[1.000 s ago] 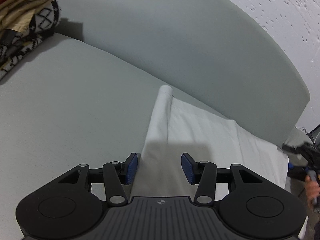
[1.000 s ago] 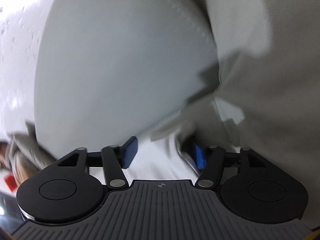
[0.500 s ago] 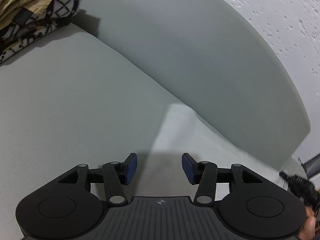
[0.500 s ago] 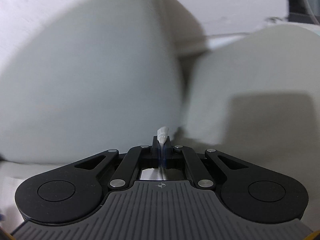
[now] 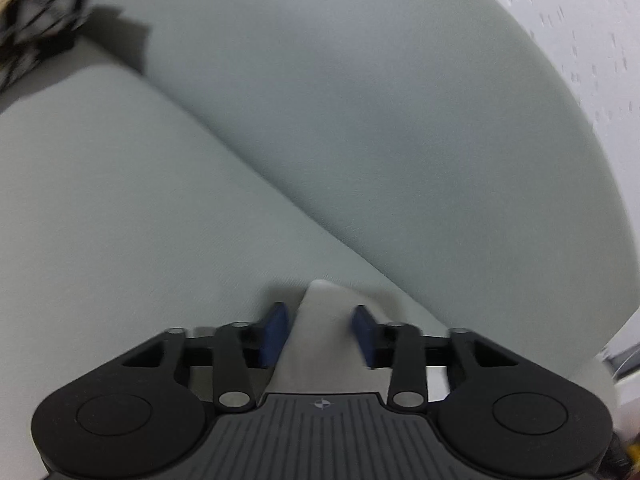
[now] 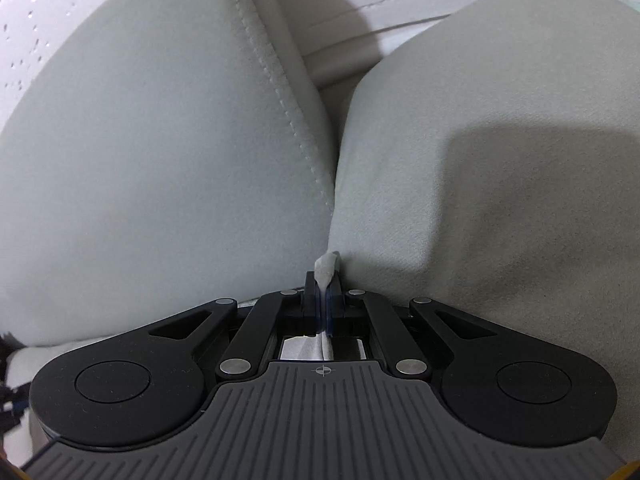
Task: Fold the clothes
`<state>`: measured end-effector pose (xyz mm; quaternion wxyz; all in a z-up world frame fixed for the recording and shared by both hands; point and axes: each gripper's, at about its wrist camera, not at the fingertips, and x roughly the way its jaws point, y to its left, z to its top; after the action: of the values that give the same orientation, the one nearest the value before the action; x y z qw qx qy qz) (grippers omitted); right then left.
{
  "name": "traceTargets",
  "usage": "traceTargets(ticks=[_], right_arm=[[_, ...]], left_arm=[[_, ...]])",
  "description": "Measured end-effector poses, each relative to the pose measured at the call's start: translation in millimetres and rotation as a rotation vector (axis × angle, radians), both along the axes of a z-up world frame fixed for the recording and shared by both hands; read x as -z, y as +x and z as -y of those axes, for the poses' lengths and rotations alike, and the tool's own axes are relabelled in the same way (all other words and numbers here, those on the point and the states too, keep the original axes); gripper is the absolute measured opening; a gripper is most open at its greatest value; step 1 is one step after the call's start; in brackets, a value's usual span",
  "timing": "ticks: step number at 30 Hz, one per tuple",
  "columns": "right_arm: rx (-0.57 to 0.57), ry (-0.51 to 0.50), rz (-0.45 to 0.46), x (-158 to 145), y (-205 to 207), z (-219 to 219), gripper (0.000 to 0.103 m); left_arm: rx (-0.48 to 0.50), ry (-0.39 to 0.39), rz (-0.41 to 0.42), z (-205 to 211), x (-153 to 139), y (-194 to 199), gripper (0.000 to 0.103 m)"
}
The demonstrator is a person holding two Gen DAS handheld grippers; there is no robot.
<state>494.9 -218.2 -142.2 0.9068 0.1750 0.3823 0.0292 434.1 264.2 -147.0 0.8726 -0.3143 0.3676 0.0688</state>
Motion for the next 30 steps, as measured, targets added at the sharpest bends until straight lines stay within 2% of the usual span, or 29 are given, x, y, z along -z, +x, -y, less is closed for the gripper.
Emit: traceTargets(ticks=[1,3,6,10,12,15,16,17,18,19,20,21,24,26,28,30], right_arm=[[-0.005,-0.003,-0.001,0.4,-0.5,-1.5,0.002],[-0.009,-0.005,0.008,-0.5,-3.2,-5.0,0.002],[-0.011,0.015,0.051,-3.5,-9.7,-13.9,0.002],[-0.003,-0.007,0.090,3.8,-9.4,-33.6,0.002],[0.001,-0.037,0.062,16.0,-3.7,-43.4,0.002],[-0.011,-0.071,0.054,25.9,-3.9,-51.9,0.005],[-0.023,-0.073,0.052,24.1,-5.6,-53.7,0.010],[-0.031,-0.071,0.048,20.1,-8.9,-54.0,0.022],[-0.036,-0.064,0.043,14.5,-13.6,-53.1,0.036],[-0.031,-0.059,0.045,6.8,-21.2,-51.0,0.042],[-0.017,-0.054,0.051,-2.5,-31.1,-47.8,0.051],[-0.001,-0.043,0.067,-13.0,-44.3,-42.9,0.054],[0.042,0.021,0.143,-52.6,-101.2,-21.9,0.055],[0.065,0.059,0.193,-83.7,-146.0,-2.9,0.056],[0.079,0.097,0.230,-118.6,-194.8,30.1,0.059],[0.073,0.116,0.240,-154.3,-226.7,70.4,0.060]], left_arm=[[0.005,0.003,-0.007,-2.0,0.5,3.6,0.004],[-0.002,0.024,0.019,-2.0,-4.0,2.6,0.002],[0.004,0.191,0.095,14.4,-17.6,-17.4,0.002],[-0.001,0.409,0.168,20.2,-29.0,-16.0,0.002],[-0.021,0.426,0.133,17.9,-20.3,-8.3,0.003],[-0.087,0.489,-0.016,17.8,3.6,3.0,0.004],[-0.098,0.492,-0.023,18.0,3.4,1.4,0.008],[-0.106,0.491,-0.019,18.2,1.2,-1.5,0.014],[-0.114,0.490,-0.015,18.4,-0.9,-4.4,0.016],[-0.122,0.488,-0.011,18.6,-3.0,-7.3,0.029],[-0.130,0.477,-0.013,18.1,-8.1,-12.4,0.049],[-0.139,0.463,-0.016,17.6,-13.8,-17.9,0.053],[-0.164,0.421,-0.023,15.9,-31.0,-34.6,0.053],[-0.152,0.368,-0.017,12.1,-54.5,-65.3,0.052],[-0.117,0.318,0.012,18.3,-79.8,-102.5,0.052],[-0.072,0.288,0.040,28.4,-108.0,-142.9,0.053]])
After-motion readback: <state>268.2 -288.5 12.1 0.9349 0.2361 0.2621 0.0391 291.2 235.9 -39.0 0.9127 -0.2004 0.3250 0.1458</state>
